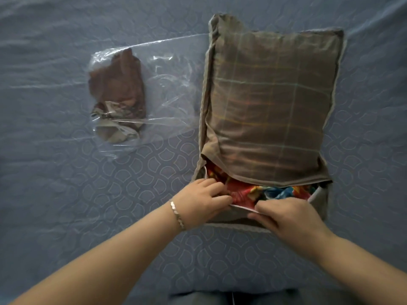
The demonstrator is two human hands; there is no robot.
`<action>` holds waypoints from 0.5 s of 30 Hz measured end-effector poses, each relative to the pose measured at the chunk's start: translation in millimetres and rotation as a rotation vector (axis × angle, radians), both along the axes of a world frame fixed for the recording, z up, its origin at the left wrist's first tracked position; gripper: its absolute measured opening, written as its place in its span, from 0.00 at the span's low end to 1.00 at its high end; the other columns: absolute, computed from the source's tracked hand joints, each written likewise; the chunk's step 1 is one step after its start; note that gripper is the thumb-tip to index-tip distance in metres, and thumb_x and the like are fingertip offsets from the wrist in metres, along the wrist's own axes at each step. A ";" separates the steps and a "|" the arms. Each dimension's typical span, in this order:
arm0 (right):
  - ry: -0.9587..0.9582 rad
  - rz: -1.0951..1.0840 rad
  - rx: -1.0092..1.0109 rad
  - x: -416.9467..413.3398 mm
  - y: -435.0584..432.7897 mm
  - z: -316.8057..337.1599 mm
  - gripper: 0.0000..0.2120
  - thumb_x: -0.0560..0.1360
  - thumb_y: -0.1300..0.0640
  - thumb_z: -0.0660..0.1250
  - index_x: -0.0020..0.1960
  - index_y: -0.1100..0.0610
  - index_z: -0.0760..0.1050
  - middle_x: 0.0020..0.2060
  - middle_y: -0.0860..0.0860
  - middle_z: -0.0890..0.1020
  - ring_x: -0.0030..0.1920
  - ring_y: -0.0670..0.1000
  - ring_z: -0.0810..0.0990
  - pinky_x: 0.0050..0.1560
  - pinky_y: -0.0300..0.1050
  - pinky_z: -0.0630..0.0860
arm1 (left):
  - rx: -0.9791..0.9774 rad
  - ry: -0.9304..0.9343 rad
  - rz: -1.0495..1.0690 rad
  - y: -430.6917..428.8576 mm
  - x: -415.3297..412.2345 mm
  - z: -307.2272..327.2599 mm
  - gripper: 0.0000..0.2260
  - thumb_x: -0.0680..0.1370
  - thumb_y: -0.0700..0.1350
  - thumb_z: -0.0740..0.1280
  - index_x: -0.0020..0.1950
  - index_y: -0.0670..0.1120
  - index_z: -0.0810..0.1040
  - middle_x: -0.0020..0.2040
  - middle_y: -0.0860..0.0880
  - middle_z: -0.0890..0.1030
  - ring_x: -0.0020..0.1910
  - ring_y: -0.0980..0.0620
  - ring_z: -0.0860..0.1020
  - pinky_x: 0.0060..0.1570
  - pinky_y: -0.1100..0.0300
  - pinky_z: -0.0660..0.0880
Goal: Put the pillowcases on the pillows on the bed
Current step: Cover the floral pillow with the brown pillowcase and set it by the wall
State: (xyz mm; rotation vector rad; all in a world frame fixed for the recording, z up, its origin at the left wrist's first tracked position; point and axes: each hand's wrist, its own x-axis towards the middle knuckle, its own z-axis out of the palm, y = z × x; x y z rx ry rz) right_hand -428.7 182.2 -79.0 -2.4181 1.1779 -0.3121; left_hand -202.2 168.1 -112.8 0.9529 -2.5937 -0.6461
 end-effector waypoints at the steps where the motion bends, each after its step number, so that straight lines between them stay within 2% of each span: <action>1: -0.011 0.007 -0.009 1.1 -6.3 3.2 0.25 0.80 0.44 0.50 0.32 0.53 0.73 0.25 0.45 0.75 0.25 0.47 0.76 0.24 0.40 0.67 | -0.033 0.051 0.010 -3.3 4.7 2.0 0.04 0.76 0.44 0.61 0.49 0.47 0.70 0.45 0.46 0.78 0.37 0.48 0.76 0.38 0.59 0.76; 3: -0.020 0.020 -0.039 6.2 -21.4 6.7 0.24 0.81 0.45 0.50 0.33 0.53 0.75 0.26 0.46 0.77 0.26 0.48 0.77 0.24 0.40 0.67 | -0.079 0.141 0.049 -8.9 12.0 6.8 0.03 0.79 0.42 0.58 0.49 0.45 0.71 0.47 0.45 0.78 0.40 0.47 0.77 0.41 0.57 0.77; 7: -0.025 0.001 -0.045 17.5 -43.6 7.0 0.17 0.75 0.45 0.58 0.35 0.53 0.78 0.29 0.45 0.80 0.29 0.46 0.79 0.26 0.40 0.69 | -0.175 0.179 0.151 -14.3 20.8 20.6 0.14 0.82 0.43 0.54 0.47 0.42 0.79 0.41 0.44 0.83 0.39 0.47 0.82 0.42 0.55 0.80; 11: -0.105 0.065 -0.024 26.5 -34.5 10.8 0.14 0.75 0.48 0.63 0.35 0.53 0.78 0.28 0.45 0.79 0.28 0.44 0.77 0.27 0.38 0.68 | -0.239 0.096 0.222 -9.5 28.9 16.8 0.10 0.82 0.45 0.54 0.47 0.47 0.73 0.41 0.49 0.84 0.40 0.51 0.82 0.51 0.56 0.77; 13: -0.166 0.066 -0.032 31.0 -27.0 17.0 0.17 0.76 0.49 0.63 0.32 0.55 0.76 0.25 0.45 0.76 0.25 0.44 0.74 0.25 0.38 0.68 | -0.157 0.025 0.210 -12.5 34.2 5.8 0.14 0.82 0.49 0.52 0.44 0.47 0.74 0.39 0.49 0.82 0.38 0.49 0.81 0.52 0.55 0.73; 15: -0.199 0.088 -0.034 37.1 -25.1 26.6 0.19 0.77 0.49 0.62 0.30 0.56 0.74 0.24 0.46 0.73 0.24 0.45 0.71 0.24 0.38 0.66 | -0.058 -0.083 0.193 -20.0 44.8 -4.8 0.23 0.82 0.55 0.50 0.39 0.46 0.78 0.41 0.47 0.81 0.39 0.47 0.79 0.53 0.54 0.69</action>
